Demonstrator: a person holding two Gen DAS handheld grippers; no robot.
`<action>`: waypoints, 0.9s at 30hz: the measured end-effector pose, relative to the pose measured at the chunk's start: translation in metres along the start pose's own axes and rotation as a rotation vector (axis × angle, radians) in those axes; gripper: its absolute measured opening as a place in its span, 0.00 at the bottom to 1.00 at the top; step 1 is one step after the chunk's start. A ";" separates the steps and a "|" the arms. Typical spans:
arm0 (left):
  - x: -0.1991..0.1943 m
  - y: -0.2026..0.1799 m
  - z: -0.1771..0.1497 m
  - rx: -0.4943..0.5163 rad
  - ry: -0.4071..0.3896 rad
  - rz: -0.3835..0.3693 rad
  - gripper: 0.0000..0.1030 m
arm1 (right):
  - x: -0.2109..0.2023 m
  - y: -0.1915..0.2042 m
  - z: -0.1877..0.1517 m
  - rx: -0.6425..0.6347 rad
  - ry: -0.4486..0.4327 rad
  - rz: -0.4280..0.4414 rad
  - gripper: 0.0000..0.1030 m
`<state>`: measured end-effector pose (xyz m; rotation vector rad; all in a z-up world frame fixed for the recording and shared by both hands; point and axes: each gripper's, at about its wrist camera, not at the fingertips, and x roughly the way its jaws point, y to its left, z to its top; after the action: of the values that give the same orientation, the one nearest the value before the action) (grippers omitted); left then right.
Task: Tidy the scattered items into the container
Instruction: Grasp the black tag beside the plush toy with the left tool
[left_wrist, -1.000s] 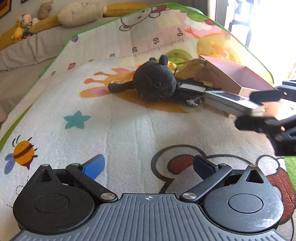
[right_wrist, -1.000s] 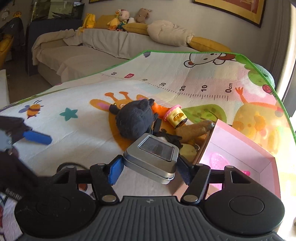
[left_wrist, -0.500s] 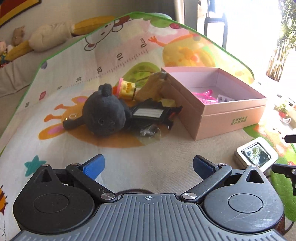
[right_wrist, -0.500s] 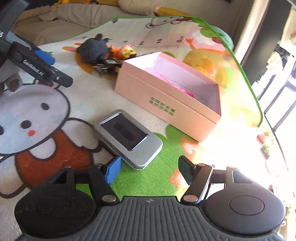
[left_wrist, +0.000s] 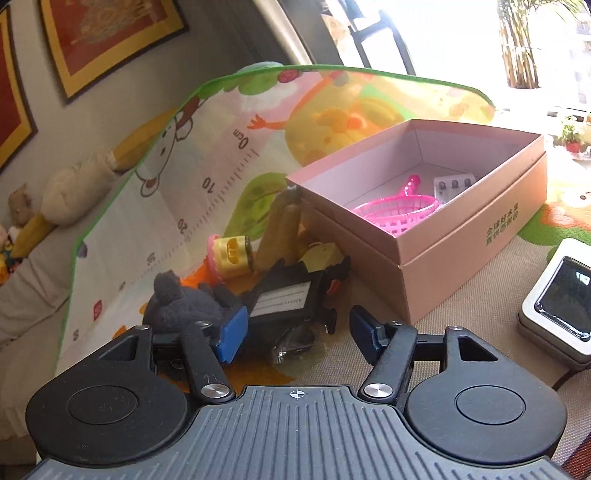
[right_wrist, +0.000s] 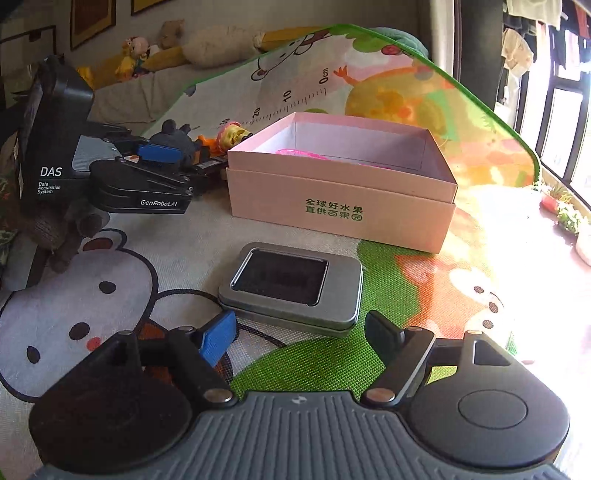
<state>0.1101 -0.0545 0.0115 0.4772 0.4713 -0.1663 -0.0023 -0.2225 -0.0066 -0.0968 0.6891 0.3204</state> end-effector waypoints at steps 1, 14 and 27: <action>0.001 -0.002 0.001 0.010 -0.010 0.002 0.64 | 0.001 -0.001 0.000 0.006 -0.001 0.002 0.76; -0.033 0.009 -0.014 0.043 0.010 -0.068 0.06 | 0.004 0.000 0.000 0.015 0.008 -0.022 0.81; -0.061 0.078 -0.046 -0.446 0.172 -0.255 0.80 | 0.007 0.000 0.002 0.019 0.017 -0.035 0.86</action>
<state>0.0587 0.0389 0.0351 -0.0081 0.7172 -0.2588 0.0040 -0.2202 -0.0094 -0.0934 0.7066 0.2796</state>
